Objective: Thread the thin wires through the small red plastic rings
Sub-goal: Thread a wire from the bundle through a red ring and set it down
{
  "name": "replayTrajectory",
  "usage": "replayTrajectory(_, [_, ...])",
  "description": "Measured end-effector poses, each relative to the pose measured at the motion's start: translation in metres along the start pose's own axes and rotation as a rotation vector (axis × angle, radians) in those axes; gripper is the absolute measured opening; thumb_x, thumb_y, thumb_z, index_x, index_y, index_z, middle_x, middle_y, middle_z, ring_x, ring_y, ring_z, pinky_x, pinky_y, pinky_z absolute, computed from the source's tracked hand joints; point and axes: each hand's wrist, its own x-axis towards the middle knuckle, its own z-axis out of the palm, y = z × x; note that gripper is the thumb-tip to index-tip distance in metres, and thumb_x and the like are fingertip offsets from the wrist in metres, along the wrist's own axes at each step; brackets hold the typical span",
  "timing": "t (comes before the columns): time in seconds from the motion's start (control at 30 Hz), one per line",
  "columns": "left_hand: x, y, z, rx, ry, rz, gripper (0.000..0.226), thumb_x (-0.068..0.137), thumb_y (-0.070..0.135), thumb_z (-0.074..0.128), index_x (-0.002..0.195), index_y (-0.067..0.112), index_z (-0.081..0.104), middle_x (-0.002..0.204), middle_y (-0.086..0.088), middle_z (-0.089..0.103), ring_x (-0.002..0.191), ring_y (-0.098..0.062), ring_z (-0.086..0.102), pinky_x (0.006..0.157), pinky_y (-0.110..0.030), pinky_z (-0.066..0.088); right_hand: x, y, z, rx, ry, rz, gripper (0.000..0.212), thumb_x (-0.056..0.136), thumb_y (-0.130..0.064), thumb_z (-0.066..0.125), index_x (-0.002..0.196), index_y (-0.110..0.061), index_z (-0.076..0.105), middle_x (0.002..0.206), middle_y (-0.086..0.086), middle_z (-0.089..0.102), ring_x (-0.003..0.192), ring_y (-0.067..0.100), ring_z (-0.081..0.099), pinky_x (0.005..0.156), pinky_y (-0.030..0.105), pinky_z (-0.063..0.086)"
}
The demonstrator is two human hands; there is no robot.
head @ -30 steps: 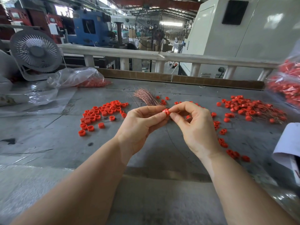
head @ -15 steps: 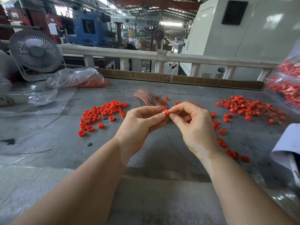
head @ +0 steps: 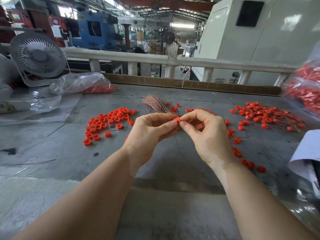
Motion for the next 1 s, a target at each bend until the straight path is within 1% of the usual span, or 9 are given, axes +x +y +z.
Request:
replayTrajectory(0.1, [-0.0002, -0.0003, 0.0002, 0.007, 0.004, 0.013, 0.014, 0.08, -0.006, 0.06, 0.088, 0.002, 0.067, 0.075, -0.005, 0.073, 0.072, -0.013, 0.069, 0.069, -0.019, 0.056, -0.0001, 0.0006, 0.001, -0.01, 0.02, -0.007, 0.017, 0.08, -0.001, 0.068, 0.075, -0.016, 0.066, 0.07, -0.011, 0.062, 0.065, -0.007, 0.055, 0.061, 0.003, 0.037])
replayTrajectory(0.33, [-0.0009, -0.0003, 0.0016, 0.0, 0.003, 0.016, 0.014, 0.079, -0.007, 0.06, 0.089, 0.0, 0.067, 0.075, -0.006, 0.072, 0.072, -0.012, 0.069, 0.071, -0.02, 0.056, -0.0006, 0.0008, 0.0012, -0.01, 0.034, -0.026, 0.014, 0.08, 0.0, 0.068, 0.077, -0.014, 0.068, 0.073, -0.011, 0.065, 0.069, -0.007, 0.059, 0.062, 0.002, 0.039])
replayTrajectory(0.53, [-0.0008, -0.0007, 0.0003, 0.0, -0.006, 0.02, 0.014, 0.079, -0.007, 0.059, 0.091, -0.001, 0.066, 0.077, -0.006, 0.072, 0.073, -0.013, 0.069, 0.072, -0.021, 0.056, -0.0014, -0.0009, 0.0005, -0.008, 0.046, -0.044, 0.016, 0.078, -0.001, 0.07, 0.075, -0.016, 0.068, 0.071, -0.015, 0.063, 0.069, -0.009, 0.058, 0.062, 0.002, 0.038])
replayTrajectory(0.8, [0.0014, -0.0026, -0.0005, -0.026, -0.003, 0.034, 0.013, 0.078, -0.006, 0.061, 0.086, 0.002, 0.066, 0.075, -0.005, 0.072, 0.072, -0.012, 0.069, 0.07, -0.019, 0.056, -0.0009, -0.0015, 0.0006, -0.001, 0.037, -0.04, 0.017, 0.078, 0.001, 0.07, 0.075, -0.016, 0.068, 0.07, -0.017, 0.062, 0.066, -0.013, 0.056, 0.061, 0.001, 0.037])
replayTrajectory(1.0, [0.0007, -0.0021, 0.0002, -0.026, 0.001, 0.034, 0.013, 0.077, -0.006, 0.061, 0.085, 0.003, 0.067, 0.075, -0.005, 0.072, 0.072, -0.012, 0.069, 0.07, -0.019, 0.056, -0.0007, -0.0004, 0.0005, 0.018, 0.024, -0.037, 0.016, 0.079, 0.002, 0.068, 0.076, -0.014, 0.068, 0.072, -0.015, 0.063, 0.068, -0.011, 0.057, 0.062, 0.001, 0.038])
